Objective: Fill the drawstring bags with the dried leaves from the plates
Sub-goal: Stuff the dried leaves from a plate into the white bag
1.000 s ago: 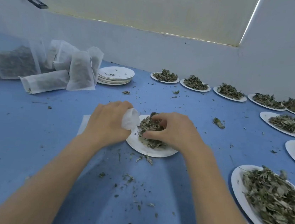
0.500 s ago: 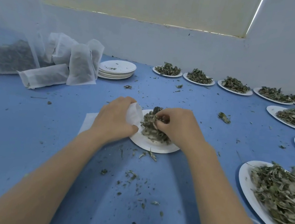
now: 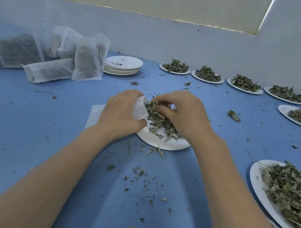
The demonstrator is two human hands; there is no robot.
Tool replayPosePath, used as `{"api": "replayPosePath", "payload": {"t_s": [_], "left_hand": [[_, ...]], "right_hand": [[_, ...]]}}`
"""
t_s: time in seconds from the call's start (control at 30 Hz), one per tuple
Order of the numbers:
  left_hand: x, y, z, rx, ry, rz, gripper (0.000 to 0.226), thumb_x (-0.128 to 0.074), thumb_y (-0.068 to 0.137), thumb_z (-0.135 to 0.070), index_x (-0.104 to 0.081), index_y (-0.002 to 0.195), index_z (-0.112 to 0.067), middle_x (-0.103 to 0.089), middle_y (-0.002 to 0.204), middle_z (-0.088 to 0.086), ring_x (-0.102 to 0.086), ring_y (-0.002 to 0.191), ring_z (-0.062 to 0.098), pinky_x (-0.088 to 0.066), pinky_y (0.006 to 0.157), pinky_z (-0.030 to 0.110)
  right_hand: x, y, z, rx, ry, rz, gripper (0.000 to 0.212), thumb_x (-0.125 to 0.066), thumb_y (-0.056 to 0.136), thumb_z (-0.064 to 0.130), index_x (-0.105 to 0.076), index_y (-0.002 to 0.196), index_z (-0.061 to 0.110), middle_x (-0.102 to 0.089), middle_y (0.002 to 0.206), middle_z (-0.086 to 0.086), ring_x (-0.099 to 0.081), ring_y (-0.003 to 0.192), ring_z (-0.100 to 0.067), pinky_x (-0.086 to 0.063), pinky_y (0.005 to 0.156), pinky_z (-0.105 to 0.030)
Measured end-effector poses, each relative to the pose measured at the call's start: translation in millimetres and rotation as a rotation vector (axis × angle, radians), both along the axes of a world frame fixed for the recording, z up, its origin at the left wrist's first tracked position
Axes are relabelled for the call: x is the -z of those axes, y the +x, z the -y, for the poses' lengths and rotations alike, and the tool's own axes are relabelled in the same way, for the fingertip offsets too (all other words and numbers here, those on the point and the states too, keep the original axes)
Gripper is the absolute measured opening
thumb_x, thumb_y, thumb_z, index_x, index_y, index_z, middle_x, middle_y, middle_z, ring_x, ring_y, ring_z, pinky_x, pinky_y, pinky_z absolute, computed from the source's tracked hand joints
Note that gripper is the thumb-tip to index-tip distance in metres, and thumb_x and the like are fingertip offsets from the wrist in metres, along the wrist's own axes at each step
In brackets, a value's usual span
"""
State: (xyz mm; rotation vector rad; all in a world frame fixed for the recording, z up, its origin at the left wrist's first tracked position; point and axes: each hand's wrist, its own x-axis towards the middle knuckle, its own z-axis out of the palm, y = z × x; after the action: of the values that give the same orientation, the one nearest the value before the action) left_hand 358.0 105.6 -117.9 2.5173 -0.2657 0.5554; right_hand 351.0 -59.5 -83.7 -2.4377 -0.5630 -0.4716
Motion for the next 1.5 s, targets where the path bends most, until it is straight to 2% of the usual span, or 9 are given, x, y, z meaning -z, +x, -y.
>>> {"api": "replayPosePath", "payload": {"t_s": [0.17, 0.3, 0.43, 0.57, 0.73, 0.87, 1.13, 1.37, 1.5], "left_hand": [[0, -2, 4, 0.032, 0.088, 0.081, 0.051, -0.071, 0.067, -0.027, -0.053, 0.114, -0.016, -0.058, 0.105, 0.003, -0.051, 0.098, 0.026, -0.033, 0.087, 0.034], [0, -2, 6, 0.046, 0.13, 0.122, 0.044, -0.065, 0.071, -0.03, -0.056, 0.112, -0.015, -0.058, 0.096, -0.001, -0.054, 0.094, 0.025, -0.032, 0.084, 0.031], [1, -1, 9, 0.045, 0.115, 0.127, 0.046, -0.067, 0.074, -0.025, -0.054, 0.115, -0.01, -0.061, 0.1, 0.007, -0.054, 0.094, 0.029, -0.032, 0.087, 0.034], [1, 0, 8, 0.022, 0.048, 0.104, 0.044, -0.068, 0.075, -0.026, -0.055, 0.114, -0.011, -0.062, 0.101, 0.006, -0.055, 0.094, 0.028, -0.037, 0.084, 0.036], [-1, 0, 8, 0.045, -0.174, 0.084, 0.035, -0.067, 0.074, -0.026, -0.057, 0.107, -0.018, -0.059, 0.086, -0.007, -0.054, 0.083, 0.017, -0.042, 0.071, 0.031], [0, 0, 8, 0.056, -0.244, 0.091, 0.034, -0.068, 0.073, -0.025, -0.057, 0.104, -0.019, -0.059, 0.085, -0.008, -0.053, 0.08, 0.013, -0.042, 0.068, 0.026], [-1, -2, 6, 0.075, -0.211, 0.104, 0.03, -0.07, 0.073, -0.026, -0.059, 0.1, -0.018, -0.064, 0.091, -0.004, -0.055, 0.083, 0.013, -0.042, 0.071, 0.026], [1, 0, 5, 0.082, 0.118, 0.166, 0.05, -0.073, 0.067, -0.022, -0.056, 0.112, -0.007, -0.062, 0.097, 0.008, -0.055, 0.092, 0.031, -0.032, 0.085, 0.037], [3, 0, 7, 0.068, 0.117, 0.177, 0.053, -0.074, 0.067, -0.02, -0.056, 0.114, -0.007, -0.062, 0.1, 0.009, -0.054, 0.094, 0.031, -0.028, 0.084, 0.033]], "right_hand": [[4, -2, -7, -0.016, 0.041, -0.029, 0.025, -0.067, 0.082, 0.018, -0.067, 0.099, 0.036, -0.064, 0.09, 0.008, -0.052, 0.088, -0.006, -0.041, 0.078, -0.022], [5, -4, -10, -0.041, 0.18, -0.085, 0.033, -0.071, 0.079, 0.013, -0.046, 0.091, 0.03, -0.062, 0.07, 0.021, -0.052, 0.065, 0.011, -0.041, 0.059, -0.01], [4, -6, -10, -0.141, 0.205, -0.27, 0.022, -0.054, 0.09, 0.01, -0.047, 0.101, 0.028, -0.066, 0.081, 0.021, -0.049, 0.057, 0.008, -0.036, 0.051, -0.008], [-1, -7, -4, -0.186, 0.338, -0.446, 0.04, -0.043, 0.085, 0.003, -0.053, 0.111, 0.032, -0.067, 0.104, 0.02, -0.056, 0.076, 0.002, -0.041, 0.059, -0.012], [-1, -9, 4, -0.223, 0.386, -0.333, 0.054, -0.066, 0.073, 0.001, -0.054, 0.116, 0.032, -0.059, 0.118, 0.014, -0.055, 0.107, -0.002, -0.05, 0.084, -0.019], [2, -7, 5, -0.143, 0.322, -0.326, 0.062, -0.072, 0.076, 0.014, -0.047, 0.127, 0.039, -0.049, 0.128, 0.007, -0.055, 0.107, -0.008, -0.053, 0.082, -0.024], [1, -3, 5, -0.055, 0.463, -0.308, 0.023, -0.073, 0.08, 0.009, -0.068, 0.098, 0.023, -0.069, 0.085, 0.003, -0.068, 0.068, -0.006, -0.055, 0.076, -0.018], [-5, -3, 3, 0.003, 0.513, -0.175, 0.016, -0.075, 0.078, 0.014, -0.074, 0.092, 0.021, -0.073, 0.083, 0.005, -0.069, 0.076, -0.005, -0.054, 0.081, -0.019], [-3, -4, -1, -0.024, 0.533, -0.174, 0.019, -0.077, 0.075, 0.012, -0.07, 0.083, 0.028, -0.07, 0.077, 0.013, -0.066, 0.073, 0.001, -0.053, 0.076, -0.015]]}}
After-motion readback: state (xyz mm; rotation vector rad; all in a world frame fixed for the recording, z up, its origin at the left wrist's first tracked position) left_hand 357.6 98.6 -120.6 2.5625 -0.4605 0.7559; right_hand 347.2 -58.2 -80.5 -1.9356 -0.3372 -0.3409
